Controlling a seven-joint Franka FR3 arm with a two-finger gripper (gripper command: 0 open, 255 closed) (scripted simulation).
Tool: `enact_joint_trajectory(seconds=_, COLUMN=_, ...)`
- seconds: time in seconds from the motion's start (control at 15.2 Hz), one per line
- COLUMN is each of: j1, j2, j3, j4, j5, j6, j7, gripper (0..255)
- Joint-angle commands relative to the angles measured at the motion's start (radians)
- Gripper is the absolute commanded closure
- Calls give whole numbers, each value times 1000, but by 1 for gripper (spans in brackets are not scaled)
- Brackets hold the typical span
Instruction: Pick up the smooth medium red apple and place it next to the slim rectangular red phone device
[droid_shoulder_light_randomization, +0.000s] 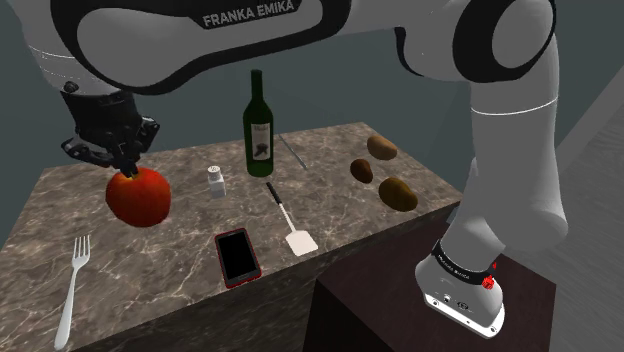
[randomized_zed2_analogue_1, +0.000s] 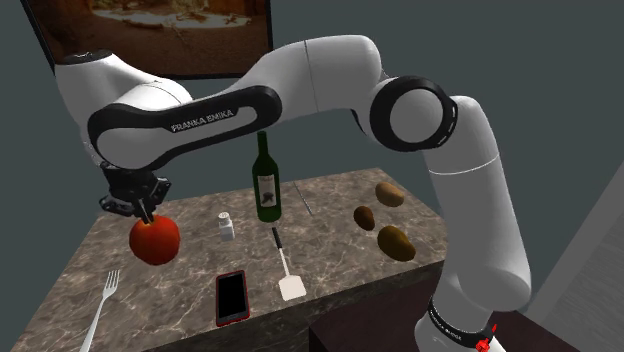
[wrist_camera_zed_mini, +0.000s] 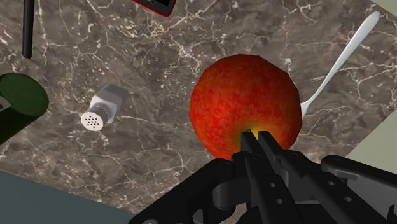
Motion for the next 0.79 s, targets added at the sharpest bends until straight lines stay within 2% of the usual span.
enact_joint_trajectory(seconds=0.0, j1=77, j2=117, j3=-9, j4=160, j5=-45, j6=-55, j7=34, gripper=255)
enact_joint_trajectory(seconds=0.73, j1=61, j2=126, j3=-21, j4=27, j5=-61, j6=81, j7=70, gripper=255)
